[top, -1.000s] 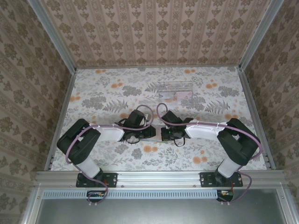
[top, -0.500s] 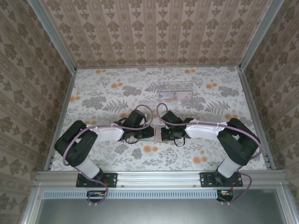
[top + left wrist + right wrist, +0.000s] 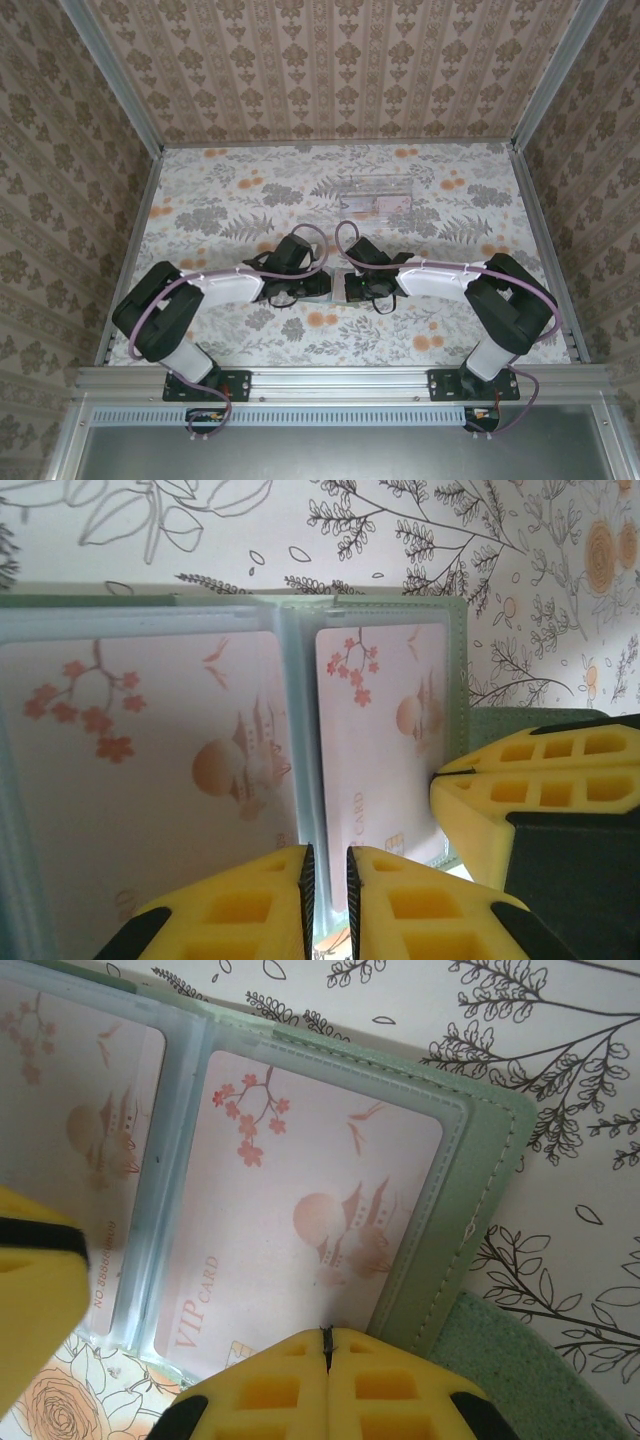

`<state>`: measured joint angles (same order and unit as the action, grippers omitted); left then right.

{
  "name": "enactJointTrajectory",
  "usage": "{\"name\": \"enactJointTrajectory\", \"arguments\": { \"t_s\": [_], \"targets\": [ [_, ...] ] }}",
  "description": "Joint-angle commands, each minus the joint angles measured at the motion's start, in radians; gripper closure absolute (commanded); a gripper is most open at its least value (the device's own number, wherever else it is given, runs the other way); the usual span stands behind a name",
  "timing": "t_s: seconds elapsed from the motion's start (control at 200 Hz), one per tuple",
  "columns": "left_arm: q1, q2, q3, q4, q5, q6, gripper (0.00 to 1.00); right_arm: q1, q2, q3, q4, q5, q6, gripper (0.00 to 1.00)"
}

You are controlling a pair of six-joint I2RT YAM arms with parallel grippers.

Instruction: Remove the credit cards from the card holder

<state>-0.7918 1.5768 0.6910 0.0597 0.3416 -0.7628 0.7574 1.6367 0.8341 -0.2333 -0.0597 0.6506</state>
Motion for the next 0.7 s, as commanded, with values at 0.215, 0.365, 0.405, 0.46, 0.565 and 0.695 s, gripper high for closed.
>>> {"name": "enactJointTrajectory", "arguments": {
  "t_s": [0.215,0.365,0.405,0.46,0.565,0.695],
  "targets": [
    [-0.018,0.067,0.047,-0.053,-0.037,-0.001,0.82,-0.003,0.003,-0.013,-0.017,0.009,-0.011,0.93],
    [-0.016,0.067,0.032,-0.066,-0.055,-0.003,0.83,-0.004,-0.045,-0.002,-0.053,0.027,-0.026,0.88],
    [-0.017,0.066,0.031,-0.063,-0.055,-0.004,0.83,-0.005,-0.061,0.0,-0.063,0.033,-0.029,0.86],
    [-0.017,0.062,0.028,-0.061,-0.054,-0.005,0.83,-0.007,-0.078,0.0,-0.07,0.04,-0.035,0.85],
    [-0.016,0.041,0.028,-0.047,-0.04,-0.007,0.83,-0.013,-0.078,-0.001,-0.075,0.04,-0.041,0.87],
    [-0.017,-0.006,0.041,-0.059,-0.036,0.001,0.83,-0.014,-0.04,-0.011,-0.05,0.022,-0.036,0.9]
  ]
}}
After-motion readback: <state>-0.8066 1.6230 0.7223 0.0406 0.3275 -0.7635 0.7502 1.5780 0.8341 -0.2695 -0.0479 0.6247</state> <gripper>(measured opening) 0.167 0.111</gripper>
